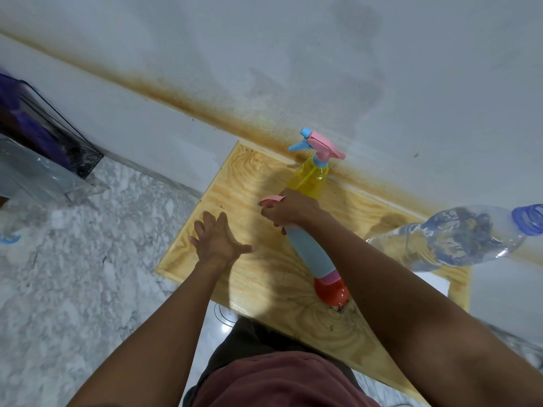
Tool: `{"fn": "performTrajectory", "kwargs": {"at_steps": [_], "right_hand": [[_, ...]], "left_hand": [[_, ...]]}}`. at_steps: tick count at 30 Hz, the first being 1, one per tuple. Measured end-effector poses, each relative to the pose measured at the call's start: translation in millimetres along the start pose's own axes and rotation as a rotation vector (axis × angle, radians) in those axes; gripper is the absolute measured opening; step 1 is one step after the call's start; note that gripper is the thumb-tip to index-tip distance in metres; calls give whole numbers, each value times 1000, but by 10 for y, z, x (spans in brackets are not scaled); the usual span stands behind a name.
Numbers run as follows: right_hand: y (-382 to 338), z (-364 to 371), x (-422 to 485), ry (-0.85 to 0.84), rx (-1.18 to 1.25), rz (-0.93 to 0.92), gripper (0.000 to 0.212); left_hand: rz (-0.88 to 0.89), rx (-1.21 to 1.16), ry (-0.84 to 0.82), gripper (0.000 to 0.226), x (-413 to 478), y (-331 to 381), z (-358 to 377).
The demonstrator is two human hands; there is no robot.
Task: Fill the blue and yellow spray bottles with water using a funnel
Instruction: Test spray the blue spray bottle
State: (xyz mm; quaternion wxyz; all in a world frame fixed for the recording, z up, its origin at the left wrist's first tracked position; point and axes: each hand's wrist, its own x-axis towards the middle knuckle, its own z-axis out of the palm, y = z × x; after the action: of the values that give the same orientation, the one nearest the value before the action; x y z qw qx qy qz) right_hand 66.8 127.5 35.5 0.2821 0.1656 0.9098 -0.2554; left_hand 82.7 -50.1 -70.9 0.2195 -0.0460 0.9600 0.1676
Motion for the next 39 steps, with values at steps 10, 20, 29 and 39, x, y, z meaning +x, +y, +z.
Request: {"fn": "performTrajectory", "kwargs": {"at_steps": [10,20,29,39], "right_hand": [[-11,30,26,47,-17,14,44],[-18,54,28,71,-102,2,49],[-11,52,-4,29,-57,35,49],[-17,17,-146,47,78,34,37]], "left_hand": [[4,-19,7,113,-15,-3,-1],[-2,-31,4,114,5,-8,14],[0,-27,-1,117,20,-20,34],[6,-48,0,116,12,-25,37]]}}
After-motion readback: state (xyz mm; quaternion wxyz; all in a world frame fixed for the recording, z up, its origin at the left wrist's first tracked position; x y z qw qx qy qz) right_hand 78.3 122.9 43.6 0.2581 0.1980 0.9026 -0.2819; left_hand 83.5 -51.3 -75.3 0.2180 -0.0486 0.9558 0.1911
